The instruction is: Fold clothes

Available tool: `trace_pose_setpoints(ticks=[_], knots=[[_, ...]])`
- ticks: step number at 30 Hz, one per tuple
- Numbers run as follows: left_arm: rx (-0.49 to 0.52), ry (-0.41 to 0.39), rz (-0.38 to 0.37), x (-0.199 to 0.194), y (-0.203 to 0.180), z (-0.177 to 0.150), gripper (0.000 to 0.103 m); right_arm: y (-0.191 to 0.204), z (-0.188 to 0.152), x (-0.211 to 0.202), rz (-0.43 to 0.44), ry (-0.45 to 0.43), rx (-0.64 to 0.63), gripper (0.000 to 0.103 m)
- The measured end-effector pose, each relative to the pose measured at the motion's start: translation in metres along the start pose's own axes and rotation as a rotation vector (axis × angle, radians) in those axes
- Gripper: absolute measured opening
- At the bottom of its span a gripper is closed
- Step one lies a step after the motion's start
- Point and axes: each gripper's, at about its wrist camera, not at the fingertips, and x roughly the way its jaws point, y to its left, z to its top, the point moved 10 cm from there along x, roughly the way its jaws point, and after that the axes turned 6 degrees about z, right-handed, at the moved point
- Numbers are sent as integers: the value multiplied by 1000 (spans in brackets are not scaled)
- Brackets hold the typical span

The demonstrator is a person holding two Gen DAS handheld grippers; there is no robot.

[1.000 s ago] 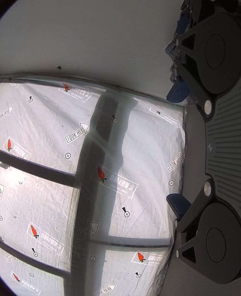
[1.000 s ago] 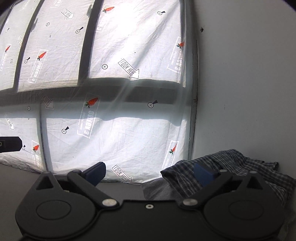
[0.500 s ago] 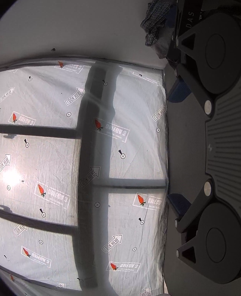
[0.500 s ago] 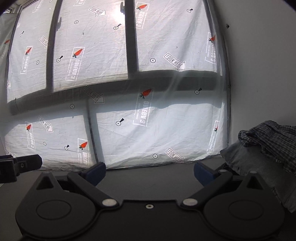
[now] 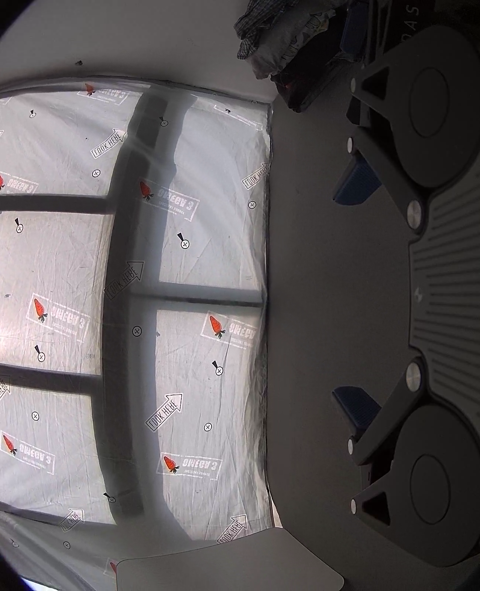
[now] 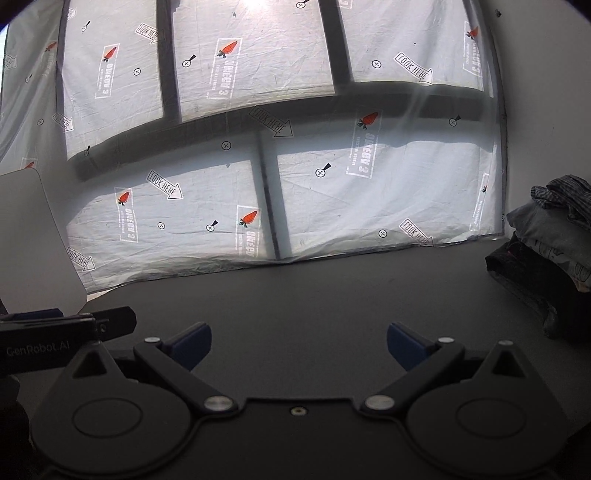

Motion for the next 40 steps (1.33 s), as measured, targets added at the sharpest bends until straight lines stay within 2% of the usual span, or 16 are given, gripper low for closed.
trace_pose_setpoints(ticks=[9,16,23,40], knots=[[-13,91,43,-25,37,-43,103,33,-50,-27,-18,114,-53,103],[15,131,50,-41,46,-65,103,42,-81,-43,-33,174,-47,103],[13,157,40,-47,48,-79,103,43,-86,-55,-47,172,-40,103],[13,151,13,-50,48,-81,103,46,-84,-57,-60,158,-38,102]])
